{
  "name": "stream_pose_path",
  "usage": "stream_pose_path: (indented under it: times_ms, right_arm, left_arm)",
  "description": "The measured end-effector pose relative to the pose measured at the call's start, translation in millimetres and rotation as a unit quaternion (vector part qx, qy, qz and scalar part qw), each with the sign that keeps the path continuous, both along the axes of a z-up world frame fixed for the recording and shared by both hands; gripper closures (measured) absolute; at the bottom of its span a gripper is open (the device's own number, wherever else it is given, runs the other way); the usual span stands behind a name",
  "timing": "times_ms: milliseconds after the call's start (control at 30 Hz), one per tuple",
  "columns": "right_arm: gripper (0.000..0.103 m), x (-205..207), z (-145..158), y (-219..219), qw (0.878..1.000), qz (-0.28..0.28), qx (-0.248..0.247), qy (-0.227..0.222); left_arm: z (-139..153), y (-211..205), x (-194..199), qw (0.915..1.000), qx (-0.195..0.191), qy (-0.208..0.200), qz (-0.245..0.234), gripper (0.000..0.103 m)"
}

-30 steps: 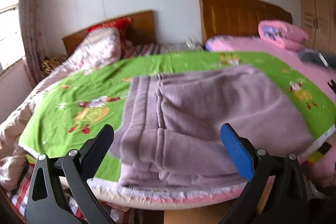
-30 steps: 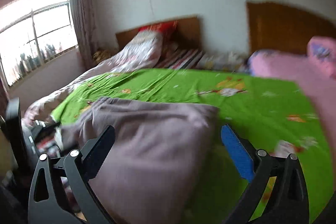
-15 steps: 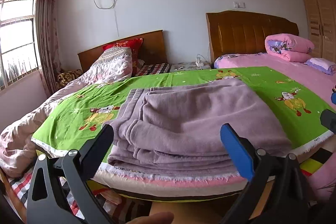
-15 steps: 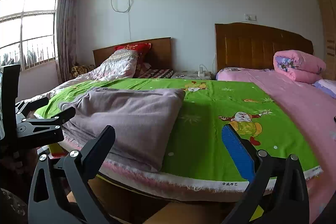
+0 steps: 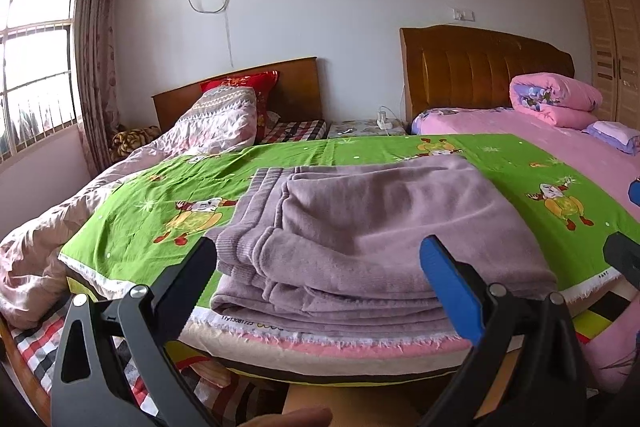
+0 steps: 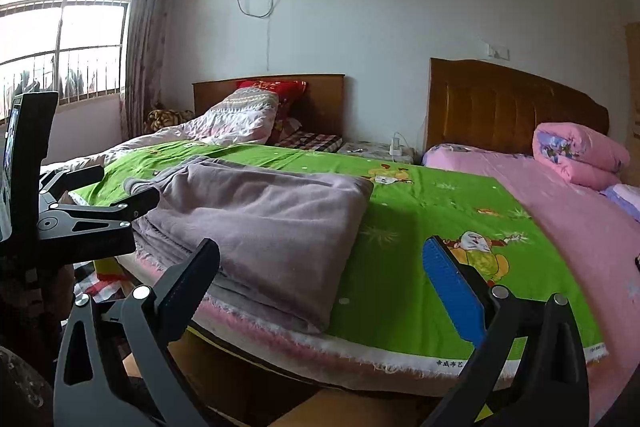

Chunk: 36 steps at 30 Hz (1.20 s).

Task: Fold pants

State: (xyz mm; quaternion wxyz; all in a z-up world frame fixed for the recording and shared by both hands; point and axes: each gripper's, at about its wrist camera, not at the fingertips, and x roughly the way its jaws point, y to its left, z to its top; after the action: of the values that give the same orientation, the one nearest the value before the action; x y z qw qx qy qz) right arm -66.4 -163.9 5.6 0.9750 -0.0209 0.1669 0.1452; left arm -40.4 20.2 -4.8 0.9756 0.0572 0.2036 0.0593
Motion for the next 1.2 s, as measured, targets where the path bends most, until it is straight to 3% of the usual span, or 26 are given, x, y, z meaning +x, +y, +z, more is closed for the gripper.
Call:
stream_pose_path:
  times_ms: [1200]
  right_arm:
    - [0.005, 2.8, -2.8, -0.8, 1.000, -0.001, 0.006, 0.010]
  left_arm:
    - [-0.4, 1.9, 0.2, 1.0000, -0.001, 0.002, -0.001, 0.001]
